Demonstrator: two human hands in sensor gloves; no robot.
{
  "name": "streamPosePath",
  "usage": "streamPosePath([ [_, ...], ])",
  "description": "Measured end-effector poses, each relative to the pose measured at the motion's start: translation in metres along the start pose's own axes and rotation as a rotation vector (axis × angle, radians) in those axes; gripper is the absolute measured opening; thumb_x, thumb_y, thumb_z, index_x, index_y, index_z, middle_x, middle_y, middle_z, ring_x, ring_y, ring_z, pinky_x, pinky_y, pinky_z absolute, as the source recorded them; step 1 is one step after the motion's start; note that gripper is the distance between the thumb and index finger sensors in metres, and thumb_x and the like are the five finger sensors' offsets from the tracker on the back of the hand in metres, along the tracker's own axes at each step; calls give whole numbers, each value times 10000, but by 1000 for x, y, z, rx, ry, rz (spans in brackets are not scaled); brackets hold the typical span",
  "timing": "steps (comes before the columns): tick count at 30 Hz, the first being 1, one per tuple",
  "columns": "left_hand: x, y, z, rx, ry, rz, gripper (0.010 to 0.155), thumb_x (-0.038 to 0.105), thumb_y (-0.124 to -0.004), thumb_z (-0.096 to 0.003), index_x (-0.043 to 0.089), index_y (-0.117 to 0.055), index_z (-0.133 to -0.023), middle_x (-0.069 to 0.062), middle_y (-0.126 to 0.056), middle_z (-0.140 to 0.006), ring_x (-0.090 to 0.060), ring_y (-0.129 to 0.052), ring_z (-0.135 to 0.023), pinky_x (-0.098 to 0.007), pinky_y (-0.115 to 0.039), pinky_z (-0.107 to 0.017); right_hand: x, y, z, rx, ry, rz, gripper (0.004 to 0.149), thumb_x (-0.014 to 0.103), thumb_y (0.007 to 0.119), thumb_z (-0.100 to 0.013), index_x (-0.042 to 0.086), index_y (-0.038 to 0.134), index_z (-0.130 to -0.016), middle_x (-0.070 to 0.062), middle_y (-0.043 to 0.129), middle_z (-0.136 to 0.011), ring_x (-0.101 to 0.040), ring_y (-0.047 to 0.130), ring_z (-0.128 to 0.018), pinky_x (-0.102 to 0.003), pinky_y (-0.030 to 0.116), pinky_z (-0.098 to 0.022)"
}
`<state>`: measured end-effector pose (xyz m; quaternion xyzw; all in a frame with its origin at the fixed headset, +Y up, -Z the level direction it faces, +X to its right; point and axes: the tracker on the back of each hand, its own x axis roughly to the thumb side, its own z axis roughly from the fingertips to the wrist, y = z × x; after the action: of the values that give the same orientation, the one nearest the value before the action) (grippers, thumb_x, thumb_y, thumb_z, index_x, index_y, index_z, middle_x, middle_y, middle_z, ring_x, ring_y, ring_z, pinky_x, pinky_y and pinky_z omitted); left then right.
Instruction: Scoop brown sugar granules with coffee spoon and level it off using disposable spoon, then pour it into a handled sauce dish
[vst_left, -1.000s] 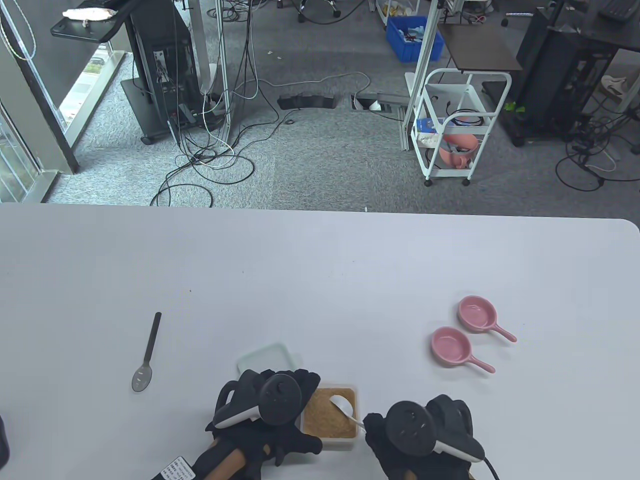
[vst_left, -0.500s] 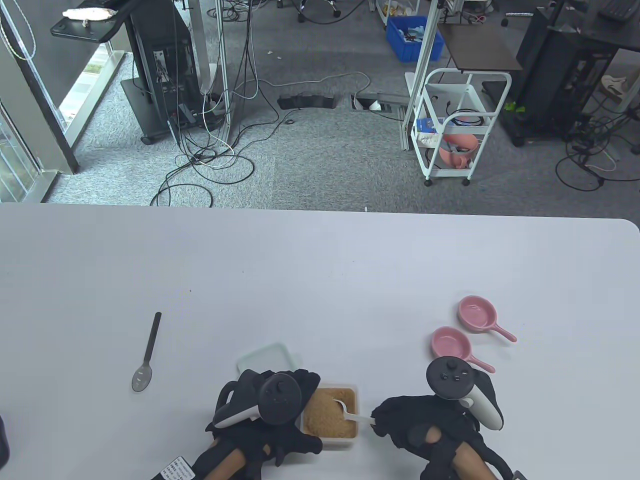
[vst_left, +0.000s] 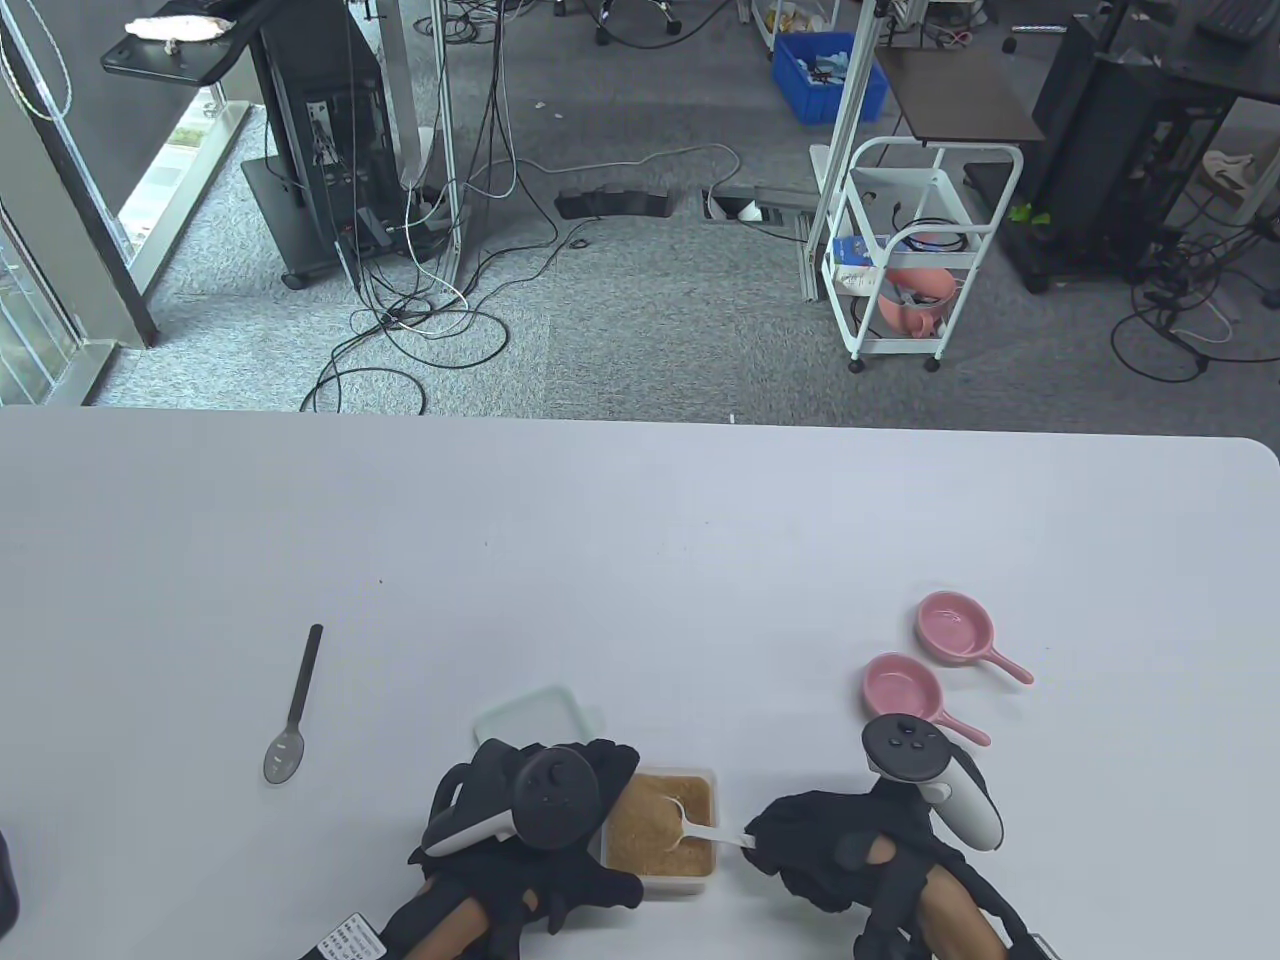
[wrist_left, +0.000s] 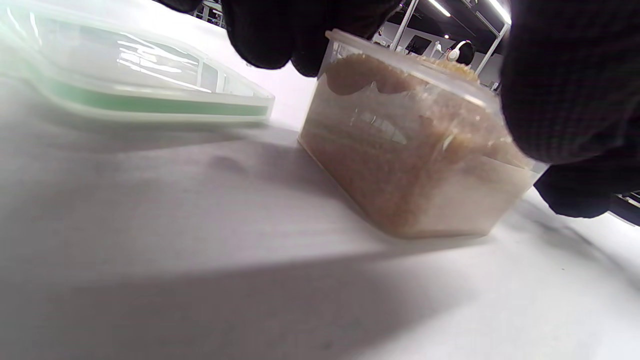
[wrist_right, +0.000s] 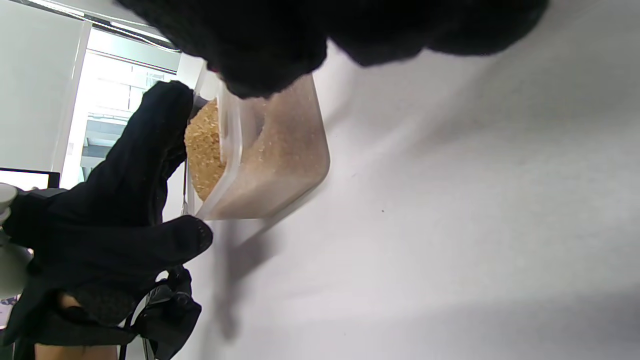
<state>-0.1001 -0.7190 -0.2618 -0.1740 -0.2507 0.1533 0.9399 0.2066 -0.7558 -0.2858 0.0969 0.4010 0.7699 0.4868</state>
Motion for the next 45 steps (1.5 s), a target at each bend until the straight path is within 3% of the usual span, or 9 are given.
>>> streamPosePath([
  [15,-4,1,3,10,-7,13,1099,772,-853,-329,264,-357,-1168,-20,-408,-1228,-335,-506,-1164,-614,-393,-824,-5,-8,0,33,-9,-65,427,359,743,-506,127,866,-844,16,953,-435,-246,917,-261,-545,722,-485],
  [33,-10,16,14,115,4,57,1011,810,-759,-357,290,-430,-1160,4,-475,-1215,-329,-560,-1146,-587,-433,-829,-4,-9,2,35,-16,-57,426,362,743,-509,129,864,-845,16,947,-433,-243,911,-262,-547,718,-491],
  [40,-20,61,38,345,74,50,931,809,-767,-355,315,-581,-1123,36,-636,-1149,-296,-708,-1068,-559,-525,-815,-3,-8,1,39,-26,-69,425,363,744,-511,131,862,-846,15,947,-434,-243,910,-261,-547,718,-491],
  [45,-44,100,65,523,208,26,818,786,-833,-339,362,-743,-1033,88,-787,-1012,-239,-838,-937,-528,-620,-784,-2,-9,2,34,-38,-74,426,365,747,-512,127,865,-845,14,949,-431,-243,910,-259,-547,718,-489],
])
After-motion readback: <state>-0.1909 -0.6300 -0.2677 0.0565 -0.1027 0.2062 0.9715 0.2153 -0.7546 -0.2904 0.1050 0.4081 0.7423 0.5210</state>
